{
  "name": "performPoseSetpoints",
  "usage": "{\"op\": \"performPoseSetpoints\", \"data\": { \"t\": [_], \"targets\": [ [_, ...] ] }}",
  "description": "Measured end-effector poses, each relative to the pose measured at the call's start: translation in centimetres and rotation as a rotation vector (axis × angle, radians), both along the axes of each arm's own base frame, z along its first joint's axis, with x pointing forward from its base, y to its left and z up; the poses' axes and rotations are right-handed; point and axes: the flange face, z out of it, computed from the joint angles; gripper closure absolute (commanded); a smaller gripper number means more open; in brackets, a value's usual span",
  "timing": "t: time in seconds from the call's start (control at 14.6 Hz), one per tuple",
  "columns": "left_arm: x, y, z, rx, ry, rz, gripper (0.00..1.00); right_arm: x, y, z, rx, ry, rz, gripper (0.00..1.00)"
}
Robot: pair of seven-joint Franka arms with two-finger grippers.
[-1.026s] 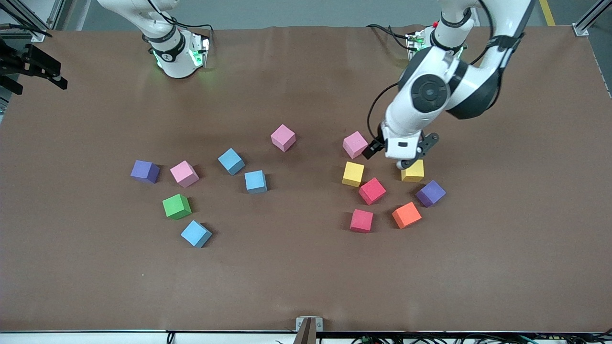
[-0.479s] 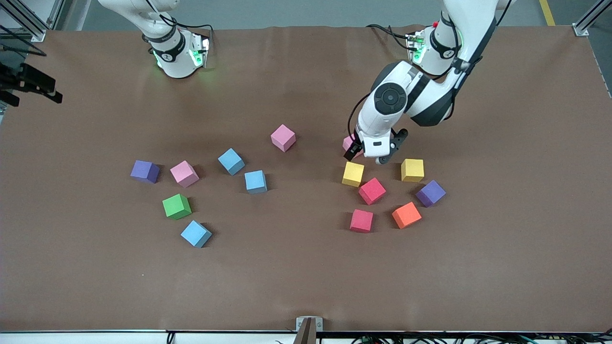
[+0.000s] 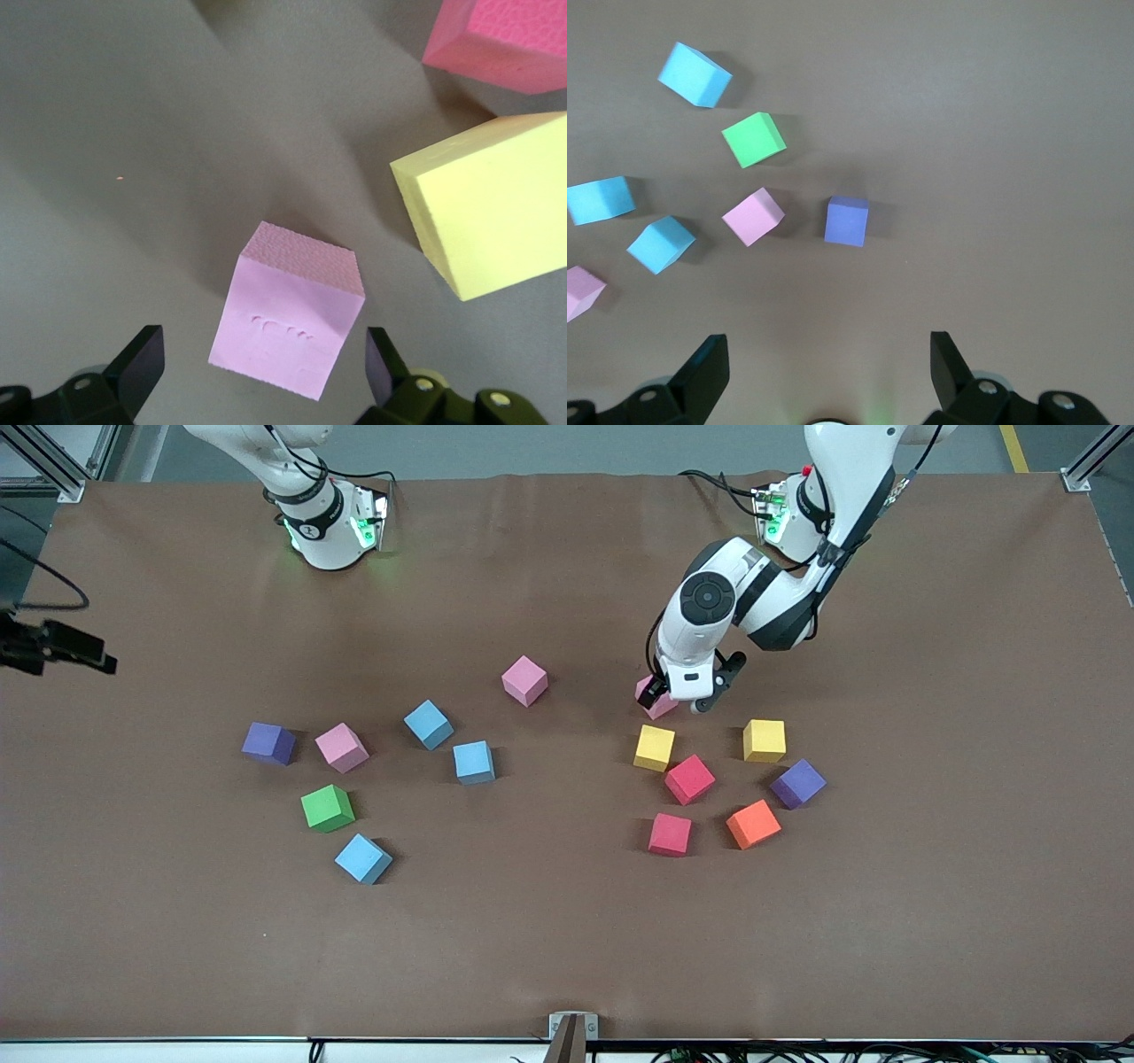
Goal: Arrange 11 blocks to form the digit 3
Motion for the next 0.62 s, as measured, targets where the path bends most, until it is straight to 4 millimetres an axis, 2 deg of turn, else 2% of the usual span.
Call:
{"op": "performPoseSetpoints", "data": {
  "t": [0.14, 0.27, 0.41, 0.48, 0.62],
  "targets": [
    [-0.1, -0.2, -0.5, -0.009, -0.01, 0.007, 0.0, 1.6, -0.3, -2.2, -0.001, 0.019, -0.003, 0.0],
    [0.0, -0.3, -0.9, -0.02, -0.016, 0.012, 0.0, 2.1, -0.3, -2.4, -0.002, 0.014, -0.013, 0.0],
    [-0.1, -0.4, -1.5, -0.019, -0.017, 0.003, 0.0, 2.3, 0.4, -1.7, -0.015, 0.001, -0.096, 0.0],
    [-0.1, -0.4, -1.8, -0.014, -0.018, -0.002, 0.0, 2.5, 1.4, -1.6, -0.023, -0.004, -0.141, 0.0],
    [-0.2, -0.4, -2.3, -0.008, -0.013, 0.001, 0.0, 2.9, 4.7, -1.9, -0.042, -0.008, -0.232, 0.0]
  ]
}}
